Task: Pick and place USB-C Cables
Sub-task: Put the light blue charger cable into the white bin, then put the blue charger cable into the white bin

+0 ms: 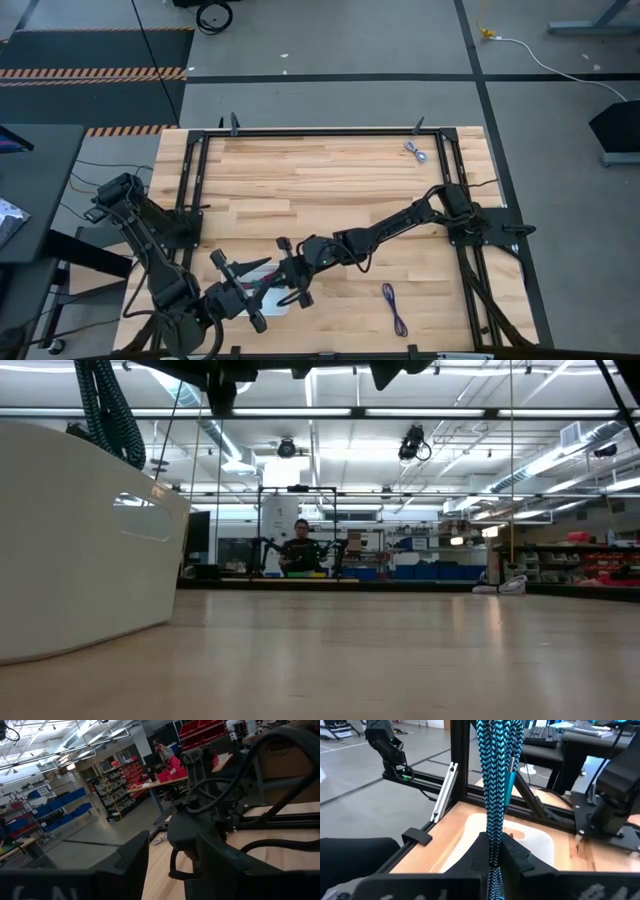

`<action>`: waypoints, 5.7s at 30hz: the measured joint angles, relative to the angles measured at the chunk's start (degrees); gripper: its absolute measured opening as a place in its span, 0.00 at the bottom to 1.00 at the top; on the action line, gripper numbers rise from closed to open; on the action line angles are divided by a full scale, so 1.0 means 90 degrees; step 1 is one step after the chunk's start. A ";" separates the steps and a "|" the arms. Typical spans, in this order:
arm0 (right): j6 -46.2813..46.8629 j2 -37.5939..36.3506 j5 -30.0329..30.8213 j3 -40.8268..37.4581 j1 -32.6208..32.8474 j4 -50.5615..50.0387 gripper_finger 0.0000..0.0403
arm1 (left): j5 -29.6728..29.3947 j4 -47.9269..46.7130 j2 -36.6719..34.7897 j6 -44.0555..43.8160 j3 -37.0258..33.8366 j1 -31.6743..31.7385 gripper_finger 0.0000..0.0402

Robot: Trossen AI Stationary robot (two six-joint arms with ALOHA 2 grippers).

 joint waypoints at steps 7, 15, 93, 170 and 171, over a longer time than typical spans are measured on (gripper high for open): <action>0.0138 0.0000 0.0091 0.0000 -0.0039 -0.0145 0.21 | 0.0002 -0.0002 0.0000 -0.0044 0.0000 0.0000 0.43; 0.0143 -0.0002 0.0220 0.0000 -0.0038 -0.0288 0.37 | 0.0005 -0.0003 0.0000 -0.0049 0.0000 0.0000 0.43; 0.9035 -0.1051 0.0599 -0.0698 0.3384 -0.8548 0.39 | 0.6073 0.1018 0.0000 0.0432 0.0000 0.2730 0.43; 0.7810 -0.1049 0.2300 0.0030 0.3289 -0.8438 0.52 | 0.5768 0.0607 0.0663 -0.1480 0.0000 0.2176 0.43; 0.7949 -0.1049 0.2261 -0.0111 0.3288 -0.8183 0.55 | 0.5768 0.0607 0.0663 -0.1480 0.0000 0.2176 0.43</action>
